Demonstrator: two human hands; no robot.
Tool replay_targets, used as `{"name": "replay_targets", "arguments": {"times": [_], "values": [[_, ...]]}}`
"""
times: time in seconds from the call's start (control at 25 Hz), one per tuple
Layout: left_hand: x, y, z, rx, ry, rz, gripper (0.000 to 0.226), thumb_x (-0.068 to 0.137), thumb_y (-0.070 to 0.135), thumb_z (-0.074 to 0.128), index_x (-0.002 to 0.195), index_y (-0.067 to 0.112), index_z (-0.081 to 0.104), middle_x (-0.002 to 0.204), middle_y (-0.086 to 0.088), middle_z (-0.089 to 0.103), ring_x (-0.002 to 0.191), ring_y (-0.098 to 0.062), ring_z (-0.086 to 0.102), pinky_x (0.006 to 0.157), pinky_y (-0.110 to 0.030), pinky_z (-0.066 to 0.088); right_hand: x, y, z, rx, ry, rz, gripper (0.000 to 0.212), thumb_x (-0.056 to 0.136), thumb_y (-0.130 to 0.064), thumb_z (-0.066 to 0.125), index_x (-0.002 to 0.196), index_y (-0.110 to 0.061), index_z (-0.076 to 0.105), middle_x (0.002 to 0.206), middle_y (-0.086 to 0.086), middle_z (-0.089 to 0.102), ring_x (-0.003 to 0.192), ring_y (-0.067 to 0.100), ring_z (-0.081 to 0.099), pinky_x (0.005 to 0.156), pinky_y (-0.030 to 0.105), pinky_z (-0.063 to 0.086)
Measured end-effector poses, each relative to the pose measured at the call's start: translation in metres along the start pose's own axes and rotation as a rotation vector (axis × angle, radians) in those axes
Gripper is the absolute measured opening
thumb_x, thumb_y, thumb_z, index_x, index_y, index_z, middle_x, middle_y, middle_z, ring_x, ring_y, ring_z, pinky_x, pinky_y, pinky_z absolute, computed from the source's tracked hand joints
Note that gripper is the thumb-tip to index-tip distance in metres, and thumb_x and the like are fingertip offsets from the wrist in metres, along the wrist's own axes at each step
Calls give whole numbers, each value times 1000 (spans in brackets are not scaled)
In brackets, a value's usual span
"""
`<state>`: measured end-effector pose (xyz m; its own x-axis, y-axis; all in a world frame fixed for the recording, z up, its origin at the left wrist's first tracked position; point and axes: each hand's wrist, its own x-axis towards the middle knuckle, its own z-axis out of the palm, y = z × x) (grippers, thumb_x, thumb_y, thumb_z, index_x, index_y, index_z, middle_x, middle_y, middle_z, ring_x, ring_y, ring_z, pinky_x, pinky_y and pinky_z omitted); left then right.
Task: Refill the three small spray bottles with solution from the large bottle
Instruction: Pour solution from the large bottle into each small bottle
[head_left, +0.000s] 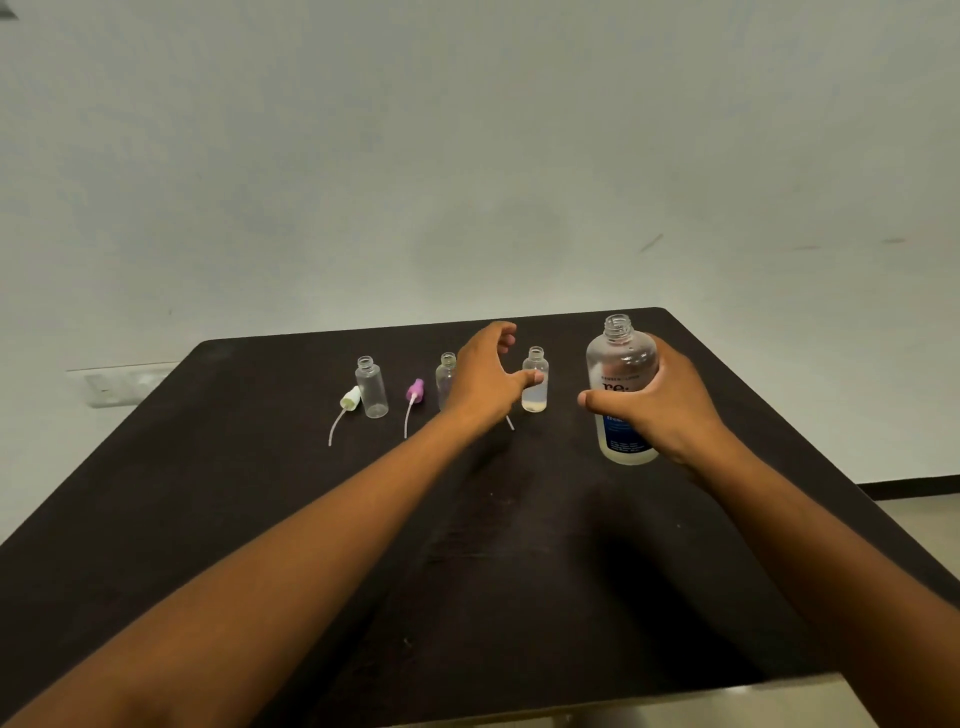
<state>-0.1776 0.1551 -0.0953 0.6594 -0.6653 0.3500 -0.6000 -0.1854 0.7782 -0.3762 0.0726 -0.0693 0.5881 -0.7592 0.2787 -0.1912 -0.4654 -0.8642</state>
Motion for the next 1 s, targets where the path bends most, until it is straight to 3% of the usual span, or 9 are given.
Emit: {"name": "replay_targets", "arguments": {"times": [0.12, 0.28, 0.44, 0.56, 0.68, 0.8, 0.92, 1.0], "values": [[-9, -3, -31, 3, 78, 59, 68, 76, 24, 89, 135, 16, 57, 129, 3, 62, 115, -10, 58, 100, -27, 51, -7, -14, 7, 4, -14, -8, 69, 70, -19, 90, 130, -24, 58, 119, -4, 67, 109, 18, 64, 98, 37, 52], [-17, -18, -65, 7, 141, -13, 72, 77, 27, 88, 139, 18, 53, 132, 3, 56, 117, -10, 55, 101, -27, 49, -13, -30, 26, 69, -42, -15, 61, 69, -18, 90, 121, -30, 60, 113, -9, 69, 106, 13, 66, 92, 31, 52], [-15, -42, -68, -14, 107, -127, 83, 77, 31, 88, 146, 15, 46, 141, -2, 54, 128, -17, 53, 109, -37, 47, -8, -35, 47, 80, -70, -24, 71, 59, -35, 91, 123, -31, 61, 115, -7, 72, 108, 16, 69, 96, 38, 55], [-7, -55, -57, -40, 38, -198, 87, 77, 33, 88, 150, 16, 43, 147, -3, 53, 133, -19, 52, 110, -36, 46, -1, -33, 60, 72, -78, -30, 71, 64, -31, 92, 127, -28, 59, 116, -8, 70, 106, 13, 67, 86, 27, 54], [3, -64, -45, -57, 4, -226, 76, 80, 27, 87, 145, 16, 49, 139, -1, 59, 124, -17, 58, 100, -28, 48, 7, -26, 69, 82, -90, -30, 69, 67, -24, 91, 127, -27, 58, 114, -9, 68, 104, 10, 66, 79, 20, 50], [9, -69, -37, -36, 35, -247, 52, 82, 17, 84, 129, 15, 62, 122, -1, 69, 106, -14, 65, 88, -25, 52, 13, -21, 74, 91, -100, -21, 68, 67, -23, 91, 127, -27, 59, 112, -9, 69, 103, 10, 67, 83, 24, 52], [5, -69, -38, -41, 37, -224, 40, 83, 17, 84, 120, 15, 68, 110, 1, 72, 100, -13, 68, 72, -16, 49, 16, -20, 74, 78, -104, -29, 68, 67, -23, 92, 127, -27, 58, 113, -8, 68, 103, 10, 66, 84, 24, 52], [-4, -62, -45, -48, 13, -173, 38, 84, 21, 83, 119, 17, 68, 108, 3, 71, 99, -11, 67, 73, -17, 50, 14, -24, 70, 53, -108, -41, 68, 67, -25, 92, 126, -27, 58, 113, -9, 68, 103, 9, 66, 82, 21, 50]]}}
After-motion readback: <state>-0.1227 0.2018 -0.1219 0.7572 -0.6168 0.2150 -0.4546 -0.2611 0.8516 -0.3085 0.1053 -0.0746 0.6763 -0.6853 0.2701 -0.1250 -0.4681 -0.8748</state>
